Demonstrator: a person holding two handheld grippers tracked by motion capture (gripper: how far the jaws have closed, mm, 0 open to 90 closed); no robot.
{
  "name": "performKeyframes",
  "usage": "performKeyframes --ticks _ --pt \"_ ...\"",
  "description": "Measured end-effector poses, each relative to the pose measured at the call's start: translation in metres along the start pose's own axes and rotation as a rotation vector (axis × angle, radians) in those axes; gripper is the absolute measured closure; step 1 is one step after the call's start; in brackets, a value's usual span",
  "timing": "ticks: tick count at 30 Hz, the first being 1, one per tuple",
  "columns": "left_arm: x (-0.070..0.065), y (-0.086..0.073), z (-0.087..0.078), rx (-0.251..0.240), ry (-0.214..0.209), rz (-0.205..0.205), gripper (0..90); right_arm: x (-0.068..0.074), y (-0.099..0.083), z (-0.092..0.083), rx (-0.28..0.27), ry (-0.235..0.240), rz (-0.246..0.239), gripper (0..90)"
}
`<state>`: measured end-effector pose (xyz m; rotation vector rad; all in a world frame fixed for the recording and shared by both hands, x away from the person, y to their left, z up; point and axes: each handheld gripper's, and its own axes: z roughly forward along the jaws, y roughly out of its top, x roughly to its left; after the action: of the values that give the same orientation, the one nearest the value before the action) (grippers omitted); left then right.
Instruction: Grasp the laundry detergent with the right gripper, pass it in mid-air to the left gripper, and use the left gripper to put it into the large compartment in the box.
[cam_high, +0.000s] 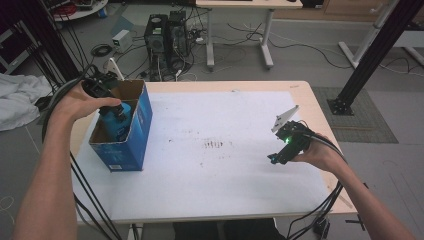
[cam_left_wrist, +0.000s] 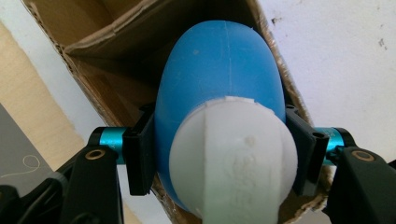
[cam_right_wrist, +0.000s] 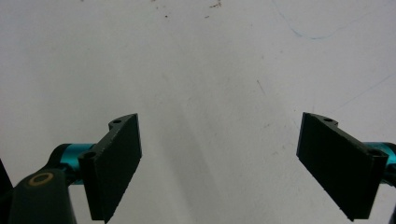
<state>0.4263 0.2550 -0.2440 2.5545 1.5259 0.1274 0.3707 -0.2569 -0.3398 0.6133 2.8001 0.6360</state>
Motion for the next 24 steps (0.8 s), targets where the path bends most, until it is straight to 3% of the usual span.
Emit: performKeyframes --ticks 3,18,24 --pt "0.001 -0.002 0.003 -0.004 -0.002 -0.001 38.1 0.001 0.0 0.001 0.004 0.002 0.001 13.2" --pt "0.002 -0.008 0.022 0.02 -0.006 0.071 38.1 0.002 -0.002 0.005 0.014 0.001 -0.004 13.2" --pt "0.001 -0.008 0.026 0.029 -0.006 0.078 38.1 0.004 -0.001 0.007 0.019 0.005 -0.006 13.2"
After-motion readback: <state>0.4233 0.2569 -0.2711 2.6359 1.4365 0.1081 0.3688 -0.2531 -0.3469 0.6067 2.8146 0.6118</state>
